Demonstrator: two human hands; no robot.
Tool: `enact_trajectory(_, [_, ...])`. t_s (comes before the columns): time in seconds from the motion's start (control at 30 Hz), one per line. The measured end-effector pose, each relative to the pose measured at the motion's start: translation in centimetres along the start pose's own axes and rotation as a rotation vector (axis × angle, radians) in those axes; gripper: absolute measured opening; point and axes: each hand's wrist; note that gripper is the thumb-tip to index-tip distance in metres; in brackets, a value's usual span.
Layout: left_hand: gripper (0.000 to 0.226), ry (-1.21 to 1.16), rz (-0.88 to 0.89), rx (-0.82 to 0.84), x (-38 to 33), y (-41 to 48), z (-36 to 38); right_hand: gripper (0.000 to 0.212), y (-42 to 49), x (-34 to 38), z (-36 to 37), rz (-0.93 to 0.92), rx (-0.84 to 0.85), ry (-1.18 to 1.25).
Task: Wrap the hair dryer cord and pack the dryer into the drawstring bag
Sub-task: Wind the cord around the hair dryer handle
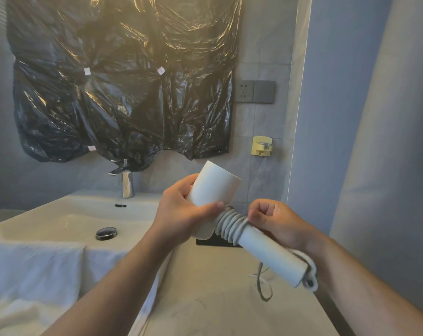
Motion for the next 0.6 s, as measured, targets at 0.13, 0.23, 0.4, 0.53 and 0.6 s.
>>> enact_trajectory(0.13, [0.057,-0.095,-0.069,-0.082,0.3,0.1,0.0,0.038,0.2,0.7,0.3,0.074,-0.015,0.181])
enact_trajectory(0.23, [0.056,-0.138,-0.1,-0.104,0.2,0.2,0.2,0.012,0.0,0.5,1.1,0.099,-0.038,0.452])
enact_trajectory(0.4, [0.059,-0.127,-0.091,-0.161,0.1,0.2,0.6,0.012,-0.1,-0.2,2.3,0.012,-0.099,0.728])
enact_trajectory(0.53, [0.047,-0.119,-0.062,-0.291,0.1,0.2,1.1,0.007,0.2,-1.1,3.2,0.015,-0.155,0.602])
enact_trajectory(0.6, [0.047,-0.095,-0.048,-0.349,-0.1,0.4,1.1,0.008,0.1,-1.5,3.9,0.062,-0.206,0.464])
Point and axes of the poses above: each hand's wrist, its own y-axis towards the middle knuckle, its own z-axis out of the palm, x = y × z, and after that the axes turned 11 degrees about -y, right-handed
